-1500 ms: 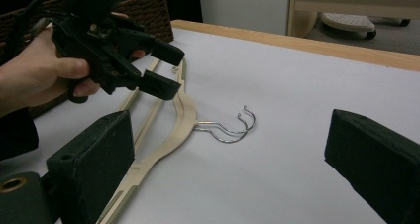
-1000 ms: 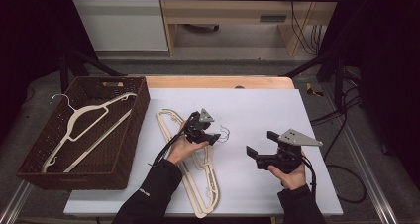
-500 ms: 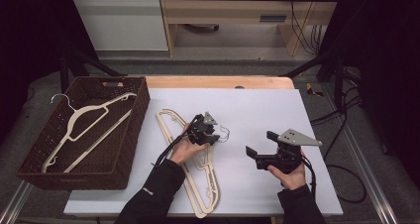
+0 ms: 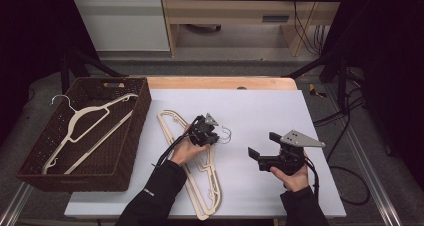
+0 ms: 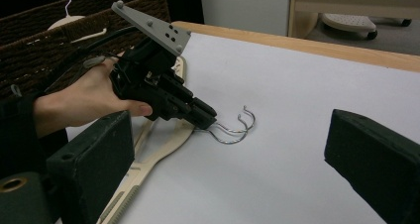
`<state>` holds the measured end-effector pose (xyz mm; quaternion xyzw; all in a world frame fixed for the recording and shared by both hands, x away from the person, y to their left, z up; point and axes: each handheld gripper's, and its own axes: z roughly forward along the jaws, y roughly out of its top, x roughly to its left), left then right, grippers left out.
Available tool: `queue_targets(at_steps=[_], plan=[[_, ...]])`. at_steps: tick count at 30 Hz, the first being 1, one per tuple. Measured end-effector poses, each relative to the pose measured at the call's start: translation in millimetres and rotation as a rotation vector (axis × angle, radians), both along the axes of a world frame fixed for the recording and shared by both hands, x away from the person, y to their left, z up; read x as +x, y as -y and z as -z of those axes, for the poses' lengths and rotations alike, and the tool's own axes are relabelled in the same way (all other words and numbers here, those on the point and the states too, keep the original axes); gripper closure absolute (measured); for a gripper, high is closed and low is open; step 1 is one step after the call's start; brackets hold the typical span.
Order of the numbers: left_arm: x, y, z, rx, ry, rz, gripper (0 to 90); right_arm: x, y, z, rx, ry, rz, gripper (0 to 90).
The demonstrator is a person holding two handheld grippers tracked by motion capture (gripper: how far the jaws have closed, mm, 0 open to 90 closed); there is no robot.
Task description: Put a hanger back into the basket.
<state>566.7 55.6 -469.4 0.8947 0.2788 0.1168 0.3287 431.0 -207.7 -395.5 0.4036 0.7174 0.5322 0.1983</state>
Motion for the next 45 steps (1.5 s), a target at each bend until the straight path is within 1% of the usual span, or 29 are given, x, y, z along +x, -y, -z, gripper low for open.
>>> queue_targets(at_steps=[1,5,7,9,10,11,15,19,20,21,22,23,24,25,26,27,29,31,32,33,34,35,38,39,40,41,43,44,45], plan=[[-0.3,0.6,-0.1,0.005,0.002,0.0,81.3,0.0,-0.2,0.1,0.002,-0.001,-0.001,5.3],[1.2,1.7,-1.5,0.017,-0.013,0.003,84.6,-0.1,-0.7,0.3,-0.001,-0.001,-0.006,5.5],[1.2,2.7,-2.2,0.024,-0.019,0.009,88.2,0.0,-0.8,0.5,-0.003,-0.002,-0.011,5.5],[1.2,3.8,-2.7,0.029,-0.02,0.011,88.4,0.2,-1.0,0.7,-0.001,-0.003,-0.013,5.7],[1.0,4.1,-2.5,0.03,-0.013,0.01,88.4,0.3,-1.1,0.9,-0.002,-0.003,-0.013,5.8],[1.5,3.5,-2.8,0.029,-0.021,0.014,88.5,0.4,-1.3,1.1,-0.005,-0.003,-0.011,5.9],[1.5,2.2,-3.6,0.026,-0.028,0.016,88.9,0.9,-2.6,2.0,-0.005,-0.008,-0.016,6.2],[-1.4,0.2,-9.5,0.016,-0.012,0.015,88.9,1.4,-3.5,3.1,-0.012,-0.013,-0.028,6.5],[-2.9,-0.4,-12.1,0.019,0.001,0.013,89.0,1.2,-4.5,3.1,-0.003,-0.017,-0.027,6.8],[-4.7,-1.2,-14.9,0.013,0.012,0.011,89.0,1.2,-4.5,3.1,-0.003,-0.017,-0.027,6.8],[-8.6,-4.0,-21.2,-0.003,0.032,0.009,89.0,1.3,-5.1,3.4,-0.001,-0.018,-0.028,7.2],[-8.6,-4.0,-21.2,-0.003,0.032,0.009,89.0,1.5,-5.5,3.6,0.0,-0.019,-0.027,7.4],[-13.7,-6.5,-27.9,-0.023,0.051,0.001,89.0,1.5,-5.8,3.8,0.0,-0.022,-0.028,7.8],[-13.7,-6.5,-27.9,-0.023,0.051,0.001,89.0,1.5,-5.8,3.8,0.0,-0.022,-0.028,7.8],[-16.3,-8.1,-31.3,-0.026,0.064,-0.001,89.0,1.8,-6.1,4.3,-0.001,-0.022,-0.035,8.0],[-20.5,-12.2,-38.6,-0.027,0.086,0.004,89.0,2.3,-8.4,5.2,0.0,-0.026,-0.037,8.6],[-24.7,-16.0,-44.6,-0.048,0.097,-0.001,89.0,2.8,-11.4,6.0,0.008,-0.036,-0.048,9.0],[-26.6,-18.3,-47.3,-0.054,0.102,-0.001,89.0,3.0,-13.7,6.3,0.009,-0.04,-0.048,9.3],[-30.1,-22.1,-50.8,-0.072,0.114,-0.004,89.0,4.0,-18.0,7.0,0.007,-0.045,-0.054,9.7],[-30.1,-22.1,-50.8,-0.072,0.114,-0.004,89.0,4.3,-21.1,7.1,0.012,-0.051,-0.056,9.9],[-33.5,-25.8,-54.0,-0.083,0.122,-0.007,89.0,4.7,-23.7,7.3,0.007,-0.053,-0.066,10.0],[-33.5,-25.8,-54.0,-0.083,0.122,-0.007,89.0,4.7,-23.7,7.3,0.007,-0.053,-0.066,10.0],[-37.7,-29.8,-56.8,-0.097,0.132,-0.006,89.0,6.0,-35.0,7.8,0.005,-0.066,-0.087,10.7],[-38.7,-30.6,-57.1,-0.106,0.134,-0.01,89.0,7.0,-39.5,8.4,0.003,-0.07,-0.088,11.2],[-39.3,-32.7,-58.2,-0.114,0.134,-0.01,89.0,9.7,-48.8,10.2,-0.004,-0.079,-0.09,12.1],[-39.3,-32.7,-58.2,-0.114,0.134,-0.01,89.0,9.7,-48.8,10.2,-0.004,-0.079,-0.09,12.1],[-40.4,-33.4,-58.6,-0.119,0.139,-0.015,89.0,12.8,-58.9,12.4,-0.008,-0.094,-0.1,12.7],[-40.9,-33.9,-59.1,-0.121,0.137,-0.014,89.0,15.6,-69.8,14.9,-0.013,-0.112,-0.114,13.4],[-41.3,-34.4,-59.3,-0.123,0.139,-0.015,89.0,15.6,-69.8,14.9,-0.013,-0.112,-0.114,13.4]])
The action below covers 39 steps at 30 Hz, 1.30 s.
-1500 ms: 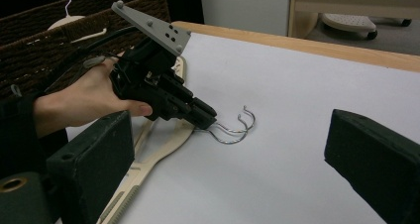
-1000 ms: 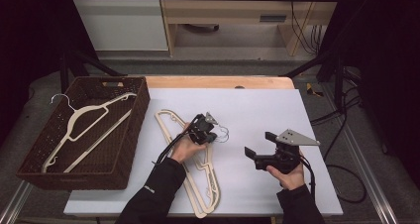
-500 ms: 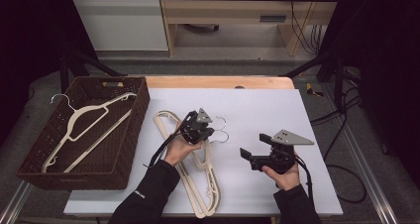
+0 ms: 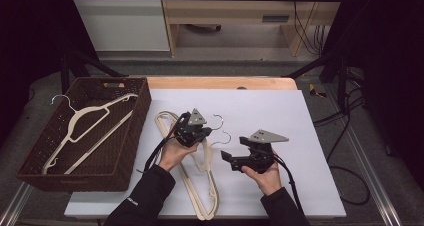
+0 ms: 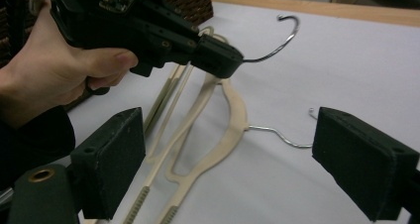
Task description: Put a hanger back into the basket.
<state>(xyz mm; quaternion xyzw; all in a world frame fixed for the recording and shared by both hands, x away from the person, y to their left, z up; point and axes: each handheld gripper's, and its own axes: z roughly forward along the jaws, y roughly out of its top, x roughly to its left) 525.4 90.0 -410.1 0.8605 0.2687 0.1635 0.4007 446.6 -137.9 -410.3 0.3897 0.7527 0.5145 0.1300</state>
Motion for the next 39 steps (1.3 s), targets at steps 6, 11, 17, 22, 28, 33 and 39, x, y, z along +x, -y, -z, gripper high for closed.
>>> queue_targets(at_steps=[6,11,17,22,28,33,39], plan=[[-1.9,-1.8,-0.6,-0.003,0.001,0.001,89.0,4.5,-21.1,6.2,-0.015,-0.028,-0.006,15.4],[-3.1,-3.9,-2.6,-0.013,0.007,-0.005,89.0,9.3,-31.7,14.2,0.002,-0.063,0.008,21.8],[-5.4,-6.5,-5.0,-0.018,0.016,-0.006,89.0,14.4,-50.8,28.2,-0.002,-0.114,-0.022,32.5],[-6.5,-8.8,-6.4,-0.022,0.021,-0.005,89.0,16.7,-58.2,33.9,0.008,-0.152,-0.023,40.7],[-9.3,-11.5,-8.7,-0.026,0.025,-0.007,89.0,21.6,-63.9,39.8,0.022,-0.181,-0.023,55.3],[-11.4,-12.4,-9.8,-0.031,0.023,-0.011,89.0,23.5,-66.9,40.2,0.069,-0.221,-0.034,66.5],[-12.7,-14.3,-11.5,-0.035,0.029,-0.011,88.8,24.4,-67.0,39.9,0.124,-0.258,-0.049,76.8]])
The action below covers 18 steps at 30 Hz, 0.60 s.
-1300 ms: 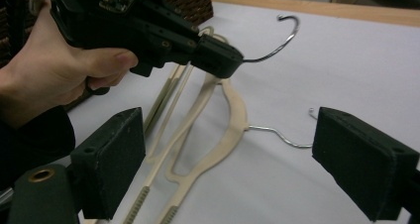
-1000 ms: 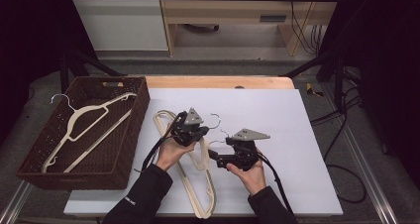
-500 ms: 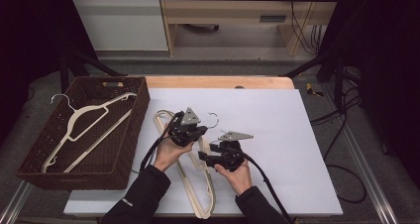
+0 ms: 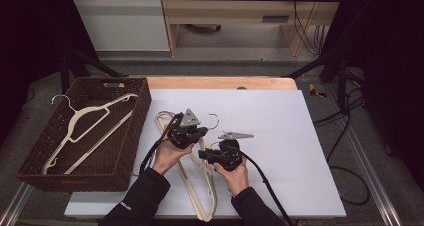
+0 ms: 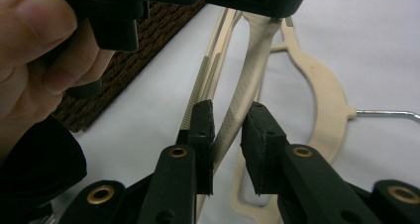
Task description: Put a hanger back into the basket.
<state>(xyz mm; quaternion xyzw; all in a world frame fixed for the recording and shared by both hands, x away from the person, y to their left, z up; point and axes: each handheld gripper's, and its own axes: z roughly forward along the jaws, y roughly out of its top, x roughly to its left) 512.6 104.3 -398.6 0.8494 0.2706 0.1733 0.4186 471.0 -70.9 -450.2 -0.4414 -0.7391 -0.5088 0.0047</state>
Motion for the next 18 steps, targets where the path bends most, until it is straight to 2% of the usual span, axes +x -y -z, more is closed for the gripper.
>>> queue_targets(at_steps=[2,4,7,9,10,11,12,13,14,16,17,18], plan=[[-1.0,-2.2,-2.1,-0.004,0.004,0.001,88.8,0.4,0.5,0.0,0.01,-0.005,-0.001,77.7],[-2.5,-7.5,-6.2,-0.031,-0.005,0.002,88.0,0.0,1.2,-1.4,0.039,-0.028,0.005,79.7],[-3.6,-12.5,-10.0,-0.038,-0.014,0.009,83.0,-0.1,1.8,-2.7,0.056,-0.029,0.006,80.6],[-5.8,-18.1,-14.5,-0.034,-0.008,0.014,75.1,-0.3,4.0,-4.6,0.083,-0.059,0.014,82.6],[-7.1,-21.3,-17.2,-0.046,-0.005,0.009,75.1,-0.3,4.0,-4.6,0.083,-0.059,0.014,82.6],[-8.6,-24.9,-20.6,-0.05,0.0,0.0,66.5,-0.4,4.9,-4.7,0.109,-0.077,0.019,83.9],[-11.8,-33.0,-27.7,-0.082,0.016,-0.008,62.2,-0.5,5.7,-4.9,0.116,-0.073,0.022,84.9],[-11.8,-33.0,-27.7,-0.082,0.016,-0.008,58.4,-0.7,6.6,-5.6,0.134,-0.082,0.028,86.1],[-13.4,-37.5,-31.5,-0.1,0.022,-0.014,58.4,-0.7,6.6,-5.6,0.134,-0.082,0.028,86.1],[-17.0,-46.5,-38.3,-0.129,0.038,-0.025,50.6,-1.3,8.5,-8.1,0.148,-0.09,0.026,86.9],[-20.7,-55.1,-44.1,-0.156,0.048,-0.035,41.7,-2.7,9.9,-9.6,0.152,-0.079,0.026,87.0],[-20.7,-55.1,-44.1,-0.156,0.048,-0.035,37.0,-2.7,9.9,-9.6,0.152,-0.079,0.026,87.0]])
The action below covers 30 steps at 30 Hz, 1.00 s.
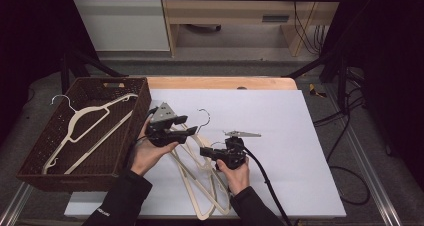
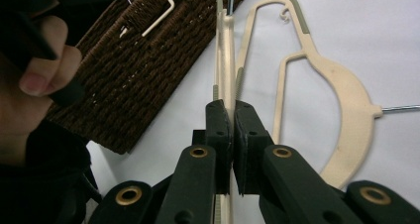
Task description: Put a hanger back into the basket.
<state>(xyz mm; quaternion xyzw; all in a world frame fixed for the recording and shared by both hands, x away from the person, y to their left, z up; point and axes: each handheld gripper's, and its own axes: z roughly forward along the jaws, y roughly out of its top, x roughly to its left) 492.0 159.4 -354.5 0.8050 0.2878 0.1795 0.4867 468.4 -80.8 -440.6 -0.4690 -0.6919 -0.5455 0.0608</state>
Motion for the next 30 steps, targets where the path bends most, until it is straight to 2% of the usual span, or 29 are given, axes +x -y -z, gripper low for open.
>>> queue_targets(at_steps=[1,4,5,6,8,9,10,13,14,15,16,17,18,21,22,25,26,29,30], plan=[[-3.3,-8.0,-4.4,-0.023,-0.003,-0.002,32.6,-1.5,1.5,-2.3,-0.007,0.009,0.002,87.1],[-8.0,-15.0,-7.7,-0.021,0.01,-0.002,24.7,-1.9,7.3,-7.0,-0.004,0.016,-0.005,87.2],[-10.5,-17.6,-8.7,-0.015,0.018,-0.003,24.7,-1.9,7.3,-7.0,-0.004,0.016,-0.005,87.2],[-12.8,-20.0,-9.5,-0.008,0.019,0.0,18.9,-1.8,13.8,-11.6,-0.002,0.03,-0.014,87.2],[-18.0,-26.1,-10.1,0.022,0.011,0.002,16.9,-1.3,21.4,-16.6,-0.008,0.052,-0.027,87.2],[-18.0,-26.1,-10.1,0.022,0.011,0.002,14.8,-1.3,21.4,-16.6,-0.008,0.052,-0.027,87.2],[-20.7,-29.1,-9.7,0.033,0.011,0.001,14.0,-1.4,29.4,-21.9,-0.024,0.088,-0.05,87.2],[-22.8,-32.0,-8.9,0.036,-0.002,0.013,12.4,-2.9,37.0,-27.5,-0.039,0.113,-0.075,87.2],[-23.4,-32.6,-8.6,0.035,-0.004,0.017,11.3,-3.9,42.3,-31.0,-0.052,0.142,-0.1,87.2],[-24.3,-33.1,-8.1,0.036,-0.002,0.019,11.3,-4.9,44.6,-32.9,-0.055,0.148,-0.112,87.2],[-25.6,-33.5,-7.6,0.039,-0.004,0.026,11.4,-7.1,49.2,-36.8,-0.074,0.173,-0.141,87.2],[-26.7,-33.2,-6.6,0.044,-0.005,0.036,11.4,-7.1,49.2,-36.8,-0.074,0.173,-0.141,87.2],[-29.0,-31.1,-4.3,0.064,-0.011,0.054,11.5,-9.8,53.3,-41.1,-0.085,0.194,-0.178,87.2],[-31.4,-27.2,-1.9,0.084,-0.009,0.084,12.9,-12.8,55.7,-44.9,-0.095,0.203,-0.211,87.2],[-33.3,-22.0,0.8,0.102,-0.013,0.113,13.5,-16.0,57.6,-47.8,-0.098,0.215,-0.244,87.2],[-34.4,-15.9,3.3,0.126,-0.013,0.128,16.0,-19.3,59.1,-50.2,-0.104,0.226,-0.271,87.3],[-35.3,-10.1,5.6,0.15,-0.007,0.145,17.6,-21.4,60.8,-51.5,-0.115,0.238,-0.298,87.3],[-36.5,-1.3,9.3,0.179,-0.012,0.187,28.8,-24.6,61.0,-51.9,-0.133,0.242,-0.323,87.3],[-36.5,-1.3,9.3,0.179,-0.012,0.187,31.4,-25.0,61.3,-51.6,-0.134,0.245,-0.343,87.3]])
